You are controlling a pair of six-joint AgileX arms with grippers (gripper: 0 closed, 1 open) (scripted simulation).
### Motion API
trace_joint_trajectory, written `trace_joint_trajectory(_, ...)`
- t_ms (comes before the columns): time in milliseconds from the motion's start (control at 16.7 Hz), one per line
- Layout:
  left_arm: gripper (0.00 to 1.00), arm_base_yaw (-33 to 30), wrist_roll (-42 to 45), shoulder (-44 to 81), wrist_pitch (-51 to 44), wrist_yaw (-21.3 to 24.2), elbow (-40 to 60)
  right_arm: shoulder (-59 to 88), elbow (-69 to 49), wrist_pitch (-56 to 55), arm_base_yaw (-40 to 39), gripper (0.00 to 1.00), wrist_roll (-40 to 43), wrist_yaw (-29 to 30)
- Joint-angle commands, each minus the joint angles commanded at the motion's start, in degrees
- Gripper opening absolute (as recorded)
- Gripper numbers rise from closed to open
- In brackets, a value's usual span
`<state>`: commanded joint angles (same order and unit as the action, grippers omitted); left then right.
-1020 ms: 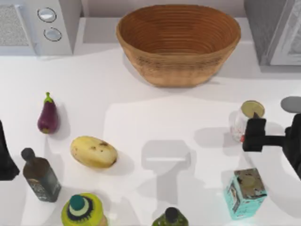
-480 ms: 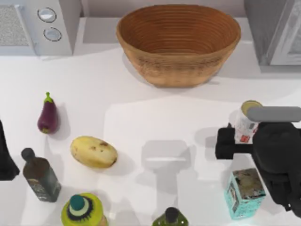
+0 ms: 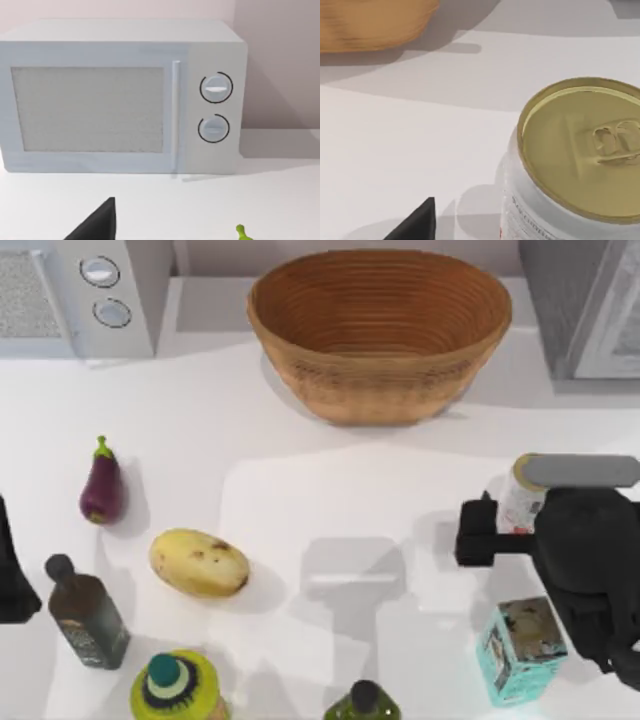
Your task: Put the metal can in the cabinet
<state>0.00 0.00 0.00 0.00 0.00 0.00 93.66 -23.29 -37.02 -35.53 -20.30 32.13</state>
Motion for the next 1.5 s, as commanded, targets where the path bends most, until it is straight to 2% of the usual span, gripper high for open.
trace_joint_trajectory(480,1.00,0.0,0.0,0.0,0.0,0.0,0.0,13.7,-5.9,-8.6,5.0,1.00,3.1,-4.1)
trace_joint_trajectory(780,1.00,0.0,0.0,0.0,0.0,0.0,0.0,15.0,-6.0,-9.7,5.1,1.00,3.3,-4.5)
trace_joint_trajectory(1500,1.00,0.0,0.0,0.0,0.0,0.0,0.0,15.0,-6.0,-9.7,5.1,0.10,3.3,-4.5)
